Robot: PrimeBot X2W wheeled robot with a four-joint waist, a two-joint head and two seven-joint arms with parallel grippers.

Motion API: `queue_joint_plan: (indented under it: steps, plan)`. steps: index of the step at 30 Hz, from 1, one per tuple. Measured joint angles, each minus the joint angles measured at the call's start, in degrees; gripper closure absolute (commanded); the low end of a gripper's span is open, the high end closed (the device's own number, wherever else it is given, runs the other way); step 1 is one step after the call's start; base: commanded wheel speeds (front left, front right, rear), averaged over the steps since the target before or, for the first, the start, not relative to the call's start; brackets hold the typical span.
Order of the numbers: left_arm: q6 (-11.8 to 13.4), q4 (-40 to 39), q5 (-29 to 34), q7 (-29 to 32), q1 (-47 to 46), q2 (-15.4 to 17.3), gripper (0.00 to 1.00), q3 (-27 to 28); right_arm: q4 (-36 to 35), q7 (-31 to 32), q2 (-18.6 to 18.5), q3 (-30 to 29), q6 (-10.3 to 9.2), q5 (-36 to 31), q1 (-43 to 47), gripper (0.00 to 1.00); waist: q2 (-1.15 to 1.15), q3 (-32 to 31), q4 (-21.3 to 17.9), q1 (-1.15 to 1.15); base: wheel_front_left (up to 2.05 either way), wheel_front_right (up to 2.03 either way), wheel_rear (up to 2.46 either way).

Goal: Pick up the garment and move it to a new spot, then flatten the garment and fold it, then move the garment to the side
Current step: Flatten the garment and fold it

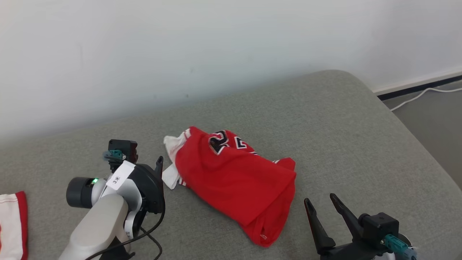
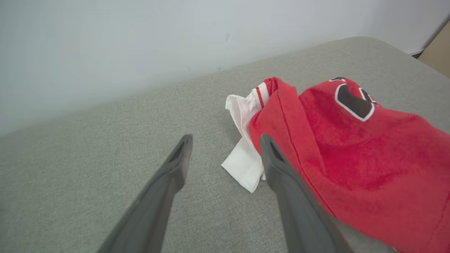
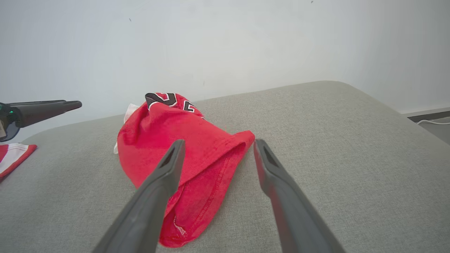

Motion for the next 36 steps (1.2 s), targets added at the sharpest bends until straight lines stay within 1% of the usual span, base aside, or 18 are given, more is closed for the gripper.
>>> queue_joint_plan:
  steps: [3, 10, 13, 14, 19, 26, 29, 36]
  plan:
    - [-0.25, -0.09, -0.01, -1.19, 0.0, -0.41, 0.0, -0.01, 0.01, -0.08, -0.02, -0.23, -0.01, 0.16, 0.25, 0.0, 0.0, -0.24, 0.92, 0.0, 0.0, 0.0, 0.0]
    - [-3.47, -3.46, 0.37, -3.45, 0.98, -3.57, 0.0, -3.12, -0.01, -0.53, -0.12, -0.79, -0.02, 0.49, 0.64, 0.0, 0.0, -0.56, 3.31, -0.01, 0.0, 0.0, 0.0]
    - [-4.63, -4.63, 1.2, -4.17, 2.93, -4.24, 0.0, -5.08, 0.18, -0.49, -0.08, -0.37, -0.02, 0.49, 0.62, 0.0, 0.0, -0.72, 3.73, 0.0, 0.0, 0.0, 0.0]
    - [-4.66, -5.13, 1.71, -4.23, 3.61, -4.28, 0.0, -5.67, 0.2, -0.48, -0.07, -0.21, -0.02, 0.49, 0.59, 0.0, 0.0, -0.73, 3.68, -0.01, 0.0, 0.0, 0.0]
    - [-6.48, -7.58, 2.94, -5.0, 5.93, -4.93, 0.0, -9.43, 0.4, -0.44, -0.05, 0.09, -0.02, 0.49, 0.46, 0.0, 0.0, -0.59, 2.67, -0.01, 0.0, 0.0, 0.0]
    - [-7.08, -8.89, 4.32, -4.88, 8.82, -5.32, 0.0, -14.01, 0.4, -0.41, -0.05, 0.37, -0.02, 0.49, 0.44, 0.0, 0.0, -0.09, 0.22, 0.0, 0.0, 0.0, 0.0]
    - [-7.14, -8.82, 6.43, -4.1, 9.55, -5.32, 0.0, -16.36, 0.38, -0.41, -0.04, 0.48, -0.02, 0.49, 0.44, 0.0, 0.0, 0.29, -1.1, -0.01, 0.0, 0.0, 0.0]
    - [-7.13, -8.08, 6.97, -3.56, 10.05, -5.28, 0.0, -17.49, 0.35, -0.41, -0.01, 0.57, -0.02, 0.49, 0.3, 0.0, 0.0, 1.44, -4.27, -0.01, 0.0, 0.0, 0.0]
